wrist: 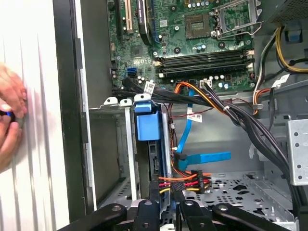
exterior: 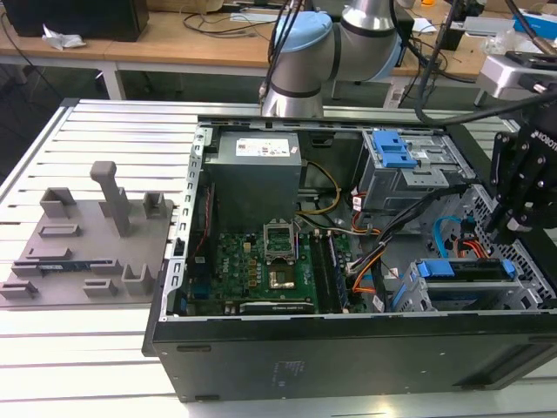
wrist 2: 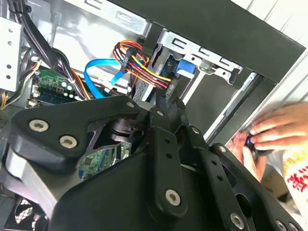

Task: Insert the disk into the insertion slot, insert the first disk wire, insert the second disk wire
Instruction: 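Insert the second disk wire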

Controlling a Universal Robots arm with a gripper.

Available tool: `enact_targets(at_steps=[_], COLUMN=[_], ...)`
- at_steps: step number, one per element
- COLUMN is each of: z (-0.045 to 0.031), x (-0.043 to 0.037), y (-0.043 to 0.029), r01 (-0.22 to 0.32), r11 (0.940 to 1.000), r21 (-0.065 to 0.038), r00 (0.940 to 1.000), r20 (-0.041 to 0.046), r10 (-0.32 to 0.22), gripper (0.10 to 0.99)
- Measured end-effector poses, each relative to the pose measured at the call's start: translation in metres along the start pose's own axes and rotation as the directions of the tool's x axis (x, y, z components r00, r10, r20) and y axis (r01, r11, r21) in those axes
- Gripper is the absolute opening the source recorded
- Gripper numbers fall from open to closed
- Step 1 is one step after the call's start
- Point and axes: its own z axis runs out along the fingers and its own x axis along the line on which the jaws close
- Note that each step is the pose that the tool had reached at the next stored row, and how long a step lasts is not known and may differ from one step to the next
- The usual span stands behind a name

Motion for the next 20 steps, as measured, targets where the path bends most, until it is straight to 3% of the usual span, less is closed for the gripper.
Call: enact_targets(at_steps=[2,6,7,8,11,12,13,17,18,19,20], z=[-0.0006,-0.0011,-0.0013,-0.0016,-0.0041,-0.0046,-0.0051,-0.0057,-0.0058,-0.006,-0.0062], x=[-0.0032,-0.0061,-0.0079,-0.0092,-0.0237,-0.0272,-0.0296,-0.0329,-0.0341,-0.0355,-0.0366], y=[0.0001,0.0003,0.0004,0.0005,0.0019,0.0023,0.0025,0.0028,0.0031,0.004,0.007], r01=[0.0,-0.001,-0.001,-0.001,-0.001,-0.002,-0.002,-0.001,-0.002,-0.002,-0.002], r11=[1.0,1.0,1.0,1.0,1.0,1.0,1.0,0.9999,0.9998,0.9998,0.9998], r21=[0.0,0.001,0.001,0.001,0.003,0.003,0.0,-0.014,-0.017,-0.018,-0.018], r00=[0.9999,0.9998,0.9998,0.9997,0.999,0.9986,0.997,0.9908,0.9881,0.986,0.9854], r20=[-0.0113,-0.0182,-0.0215,-0.0239,-0.0444,-0.0535,-0.077,-0.1353,-0.1537,-0.1668,-0.17], r10=[0.0,0.001,0.001,0.001,0.002,0.002,0.002,-0.001,-0.001,-0.001,-0.001], gripper=[0.243,0.255,0.318,0.318,0.318,0.318,0.318,0.318,0.318,0.318,0.318])
